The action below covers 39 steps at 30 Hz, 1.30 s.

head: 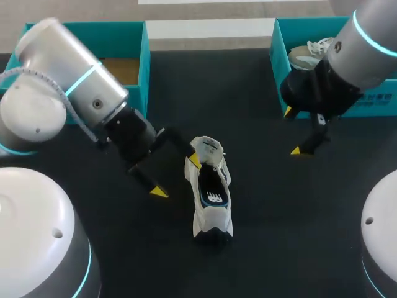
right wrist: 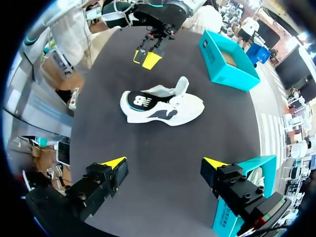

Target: Take the shoe out of the shoebox, open the shoe tongue, remove and reinsert the insole, then place the shoe into the shoebox

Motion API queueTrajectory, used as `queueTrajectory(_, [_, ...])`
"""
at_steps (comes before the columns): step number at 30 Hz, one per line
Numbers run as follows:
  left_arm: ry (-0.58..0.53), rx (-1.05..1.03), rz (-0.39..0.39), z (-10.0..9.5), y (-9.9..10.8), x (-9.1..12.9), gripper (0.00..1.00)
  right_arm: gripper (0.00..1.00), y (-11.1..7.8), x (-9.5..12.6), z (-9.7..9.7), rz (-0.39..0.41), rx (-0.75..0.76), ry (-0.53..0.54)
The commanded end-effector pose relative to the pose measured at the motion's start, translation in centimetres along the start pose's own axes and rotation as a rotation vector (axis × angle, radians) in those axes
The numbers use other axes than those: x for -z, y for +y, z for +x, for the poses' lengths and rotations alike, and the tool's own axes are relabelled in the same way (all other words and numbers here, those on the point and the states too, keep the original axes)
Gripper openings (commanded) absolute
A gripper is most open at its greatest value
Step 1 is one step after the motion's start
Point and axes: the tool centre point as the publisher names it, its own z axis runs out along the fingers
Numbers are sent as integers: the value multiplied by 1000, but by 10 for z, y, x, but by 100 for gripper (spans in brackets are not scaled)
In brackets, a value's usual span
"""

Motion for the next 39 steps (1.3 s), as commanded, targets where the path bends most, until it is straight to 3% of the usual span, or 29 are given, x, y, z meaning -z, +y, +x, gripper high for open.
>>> queueTrajectory(1, [161,-65,12,-19,7,12,100,100,-3,11,5,-3,2,-5])
queueTrajectory(7, [335,-175,-24,-38,18,12,100,100,-3,11,5,-3,2,-5])
queueTrajectory(8, [362,-189,-43,-42,20,12,78,100,-3,11,5,-3,2,-5])
queueTrajectory(9, [374,-202,-44,-46,21,12,48,100,-3,11,5,-3,2,-5])
queueTrajectory(10, [393,-223,-50,-51,21,12,25,100,-3,11,5,-3,2,-5])
queueTrajectory(11, [409,-234,-62,-54,21,11,7,100,-3,11,5,-3,2,-5])
queueTrajectory(12, [419,-239,-71,-57,21,11,0,100,-3,11,5,-3,2,-5])
queueTrajectory(21, [543,-253,-133,-69,14,-5,0,100,-3,11,5,-3,2,-5])
queueTrajectory(31, [654,-263,-188,-48,31,-31,0,100,-3,11,5,-3,2,-5])
queueTrajectory(39, [637,-239,-193,-44,35,-34,0,100,-3,11,5,-3,2,-5])
